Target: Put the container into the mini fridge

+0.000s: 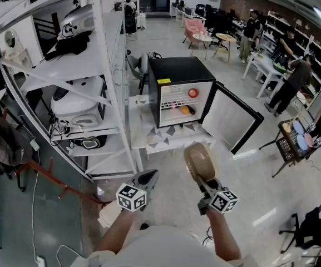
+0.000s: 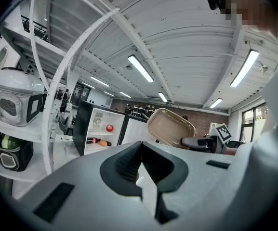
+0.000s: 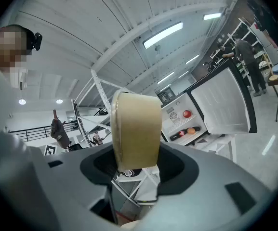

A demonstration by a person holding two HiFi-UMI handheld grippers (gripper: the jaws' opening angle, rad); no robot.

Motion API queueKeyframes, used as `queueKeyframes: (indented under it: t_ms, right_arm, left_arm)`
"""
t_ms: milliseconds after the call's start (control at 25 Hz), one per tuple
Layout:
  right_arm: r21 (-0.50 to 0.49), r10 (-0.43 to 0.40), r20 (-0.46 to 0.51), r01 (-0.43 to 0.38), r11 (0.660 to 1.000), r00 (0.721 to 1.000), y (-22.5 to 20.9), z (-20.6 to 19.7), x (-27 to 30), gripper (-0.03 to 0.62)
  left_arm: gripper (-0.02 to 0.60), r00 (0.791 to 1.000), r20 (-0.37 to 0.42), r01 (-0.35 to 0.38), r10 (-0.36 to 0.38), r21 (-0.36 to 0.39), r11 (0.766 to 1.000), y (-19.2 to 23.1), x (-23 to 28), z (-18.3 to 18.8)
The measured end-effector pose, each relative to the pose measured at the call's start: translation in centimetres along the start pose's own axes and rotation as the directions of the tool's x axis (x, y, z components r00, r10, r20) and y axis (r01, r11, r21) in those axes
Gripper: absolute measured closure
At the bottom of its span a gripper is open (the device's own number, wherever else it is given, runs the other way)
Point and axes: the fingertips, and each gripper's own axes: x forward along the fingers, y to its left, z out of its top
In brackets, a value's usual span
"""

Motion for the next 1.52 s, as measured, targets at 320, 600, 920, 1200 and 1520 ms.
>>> queueKeyframes:
  t_ms: [320, 600, 920, 1200, 1520]
  right_arm:
    - [-0.003, 0.001, 0.006, -0.001, 1.0, 1.0, 0.6, -0.1, 0.6, 0.367]
    - [-0.017, -0.015, 0.004, 0.015, 1.0, 1.0, 1.3, -0.1, 0.9, 0.365]
    - [-0.005, -0.031, 0.019, 0.031, 0.999, 0.999, 2.7, -0.9, 1.7, 0.367]
    - [0.016, -0.056, 0.049, 0.055, 0.998, 0.997, 4.2, -2.3, 2.0, 0.367]
    - [0.028, -0.093, 0.066, 0.091, 0.995, 0.993, 4.3, -3.4, 2.1, 0.367]
  left_arm:
    - [0.577, 1.0, -0.001, 0.009, -0.009, -0.001, 1.0, 0.5, -0.2, 0.0]
    - [0.578, 1.0, -0.003, 0.018, -0.018, -0.005, 1.0, 1.2, -0.9, -0.1]
    - [0.577, 0.999, -0.017, 0.027, -0.027, -0.022, 0.999, 2.8, -2.6, -0.9]
    - [0.578, 0.998, -0.028, 0.058, -0.059, -0.027, 0.998, 4.2, -4.1, -1.5]
    - [0.577, 0.996, -0.043, 0.082, -0.084, -0.036, 0.996, 5.5, -4.3, -2.2]
